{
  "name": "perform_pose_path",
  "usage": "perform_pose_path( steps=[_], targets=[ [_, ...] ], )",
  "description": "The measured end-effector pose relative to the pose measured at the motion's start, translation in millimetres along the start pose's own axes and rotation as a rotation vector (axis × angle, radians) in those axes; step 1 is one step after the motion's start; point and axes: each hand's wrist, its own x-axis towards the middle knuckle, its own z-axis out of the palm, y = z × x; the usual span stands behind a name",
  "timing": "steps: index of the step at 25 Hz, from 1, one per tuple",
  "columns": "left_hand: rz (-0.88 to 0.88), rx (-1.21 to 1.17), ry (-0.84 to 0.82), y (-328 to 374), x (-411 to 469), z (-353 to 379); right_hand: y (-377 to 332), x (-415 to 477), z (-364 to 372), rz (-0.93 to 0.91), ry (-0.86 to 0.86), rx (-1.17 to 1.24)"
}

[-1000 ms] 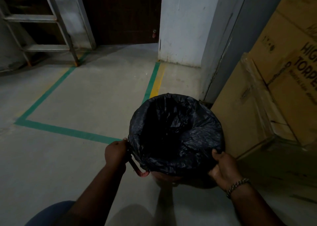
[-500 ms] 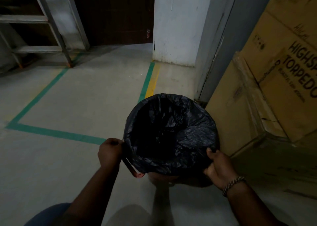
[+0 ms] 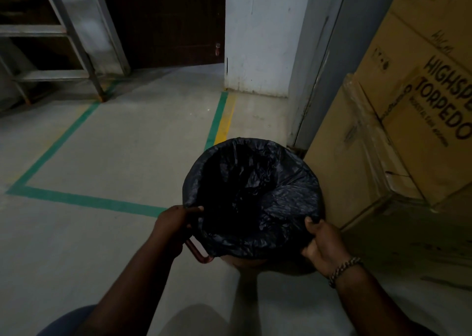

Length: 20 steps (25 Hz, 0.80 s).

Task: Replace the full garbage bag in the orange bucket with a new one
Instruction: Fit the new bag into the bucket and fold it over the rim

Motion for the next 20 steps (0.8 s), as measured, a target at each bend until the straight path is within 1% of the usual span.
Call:
perform_pose_path(
  steps=[4, 7, 9, 11, 12, 15, 18, 20],
  targets=[
    [0.091, -0.054, 0.086, 6, -1, 0, -1, -3, 2, -0.005, -0.016, -0.031],
    [0.145, -0.06, 0.055, 10, -1, -5, -5, -5, 2, 0.001, -0.037, -0.076],
    [0.138, -0.048, 0.077, 13, 2, -11, -6, -5, 2, -0.003, -0.049, -0.106],
    [0.133, -0.017, 0.06, 18, -1, -14, -7, -3, 1, -0.016, -0.042, -0.114],
    [0.113, -0.025, 0.03, 20, -3, -15, -7, -1, 1, -0.027, -0.042, -0.112],
    [-0.026, -0.171, -0.086, 23, -9, -13, -10, 5, 1, -0.054, -0.032, -0.11],
    [-0.051, -0.174, -0.06, 26, -3, -20, -12, 5, 4, -0.085, -0.028, -0.123],
    [-0.064, -0.169, -0.087, 27, 0, -25, -13, 6, 5, -0.094, -0.023, -0.117]
  ],
)
